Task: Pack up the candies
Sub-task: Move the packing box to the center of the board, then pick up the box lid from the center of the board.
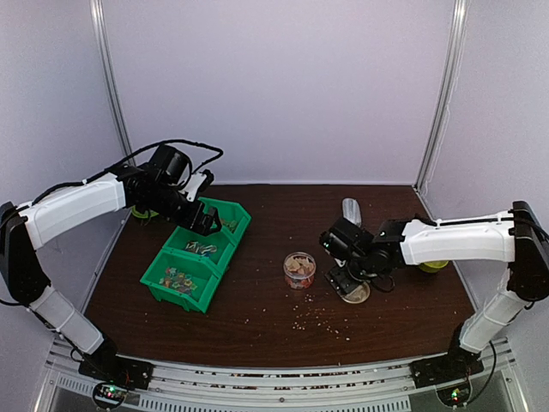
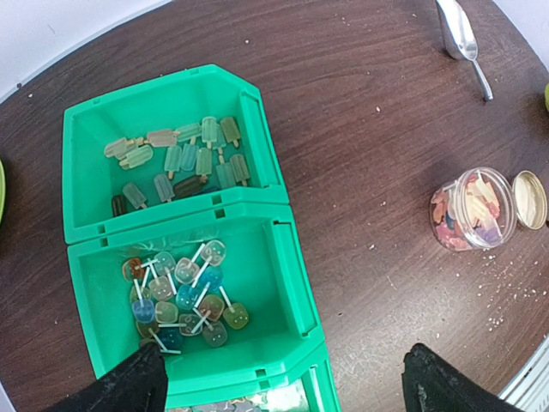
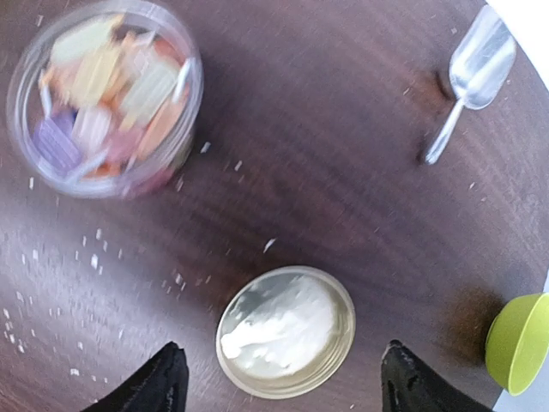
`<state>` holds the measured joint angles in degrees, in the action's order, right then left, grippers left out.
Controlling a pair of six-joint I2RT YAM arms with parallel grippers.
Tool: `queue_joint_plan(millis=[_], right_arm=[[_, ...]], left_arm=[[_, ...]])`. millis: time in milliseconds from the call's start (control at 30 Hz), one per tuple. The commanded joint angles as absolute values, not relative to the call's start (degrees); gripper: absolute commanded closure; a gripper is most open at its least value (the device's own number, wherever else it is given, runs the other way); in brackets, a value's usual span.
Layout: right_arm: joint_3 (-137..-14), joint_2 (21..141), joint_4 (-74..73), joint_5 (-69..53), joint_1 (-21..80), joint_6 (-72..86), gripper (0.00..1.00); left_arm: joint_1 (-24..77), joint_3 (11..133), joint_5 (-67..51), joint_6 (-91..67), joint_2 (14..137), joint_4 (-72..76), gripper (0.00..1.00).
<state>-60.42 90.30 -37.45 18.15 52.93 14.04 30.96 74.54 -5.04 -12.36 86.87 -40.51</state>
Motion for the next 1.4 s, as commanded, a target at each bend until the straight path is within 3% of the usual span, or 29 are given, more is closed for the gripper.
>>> queue_joint_plan(millis=[0,700,1200,1367], right_arm=[[-57.1,89.9,-41.5,20.4,56.2,18.5,0.25],[-61.0,104.0,-44.6,30.9,63.4,20.0,0.52],[-62.0,107.2,-45.2,33.6,65.6,19.7,0.67],[-62.6,108.1,-45.3,33.4,65.7,19.3,0.77]], left_arm=[[30.7,74.6,-6.3,-12.9,86.6,-38.8,0.02],[30.7,74.3,-4.9,-12.6,88.6,-38.9,0.02],[30.7,74.8,-5.3,-12.5,89.4,-39.5,0.02],[30.7,74.9,-5.4,-12.5,89.5,-39.5,0.02]])
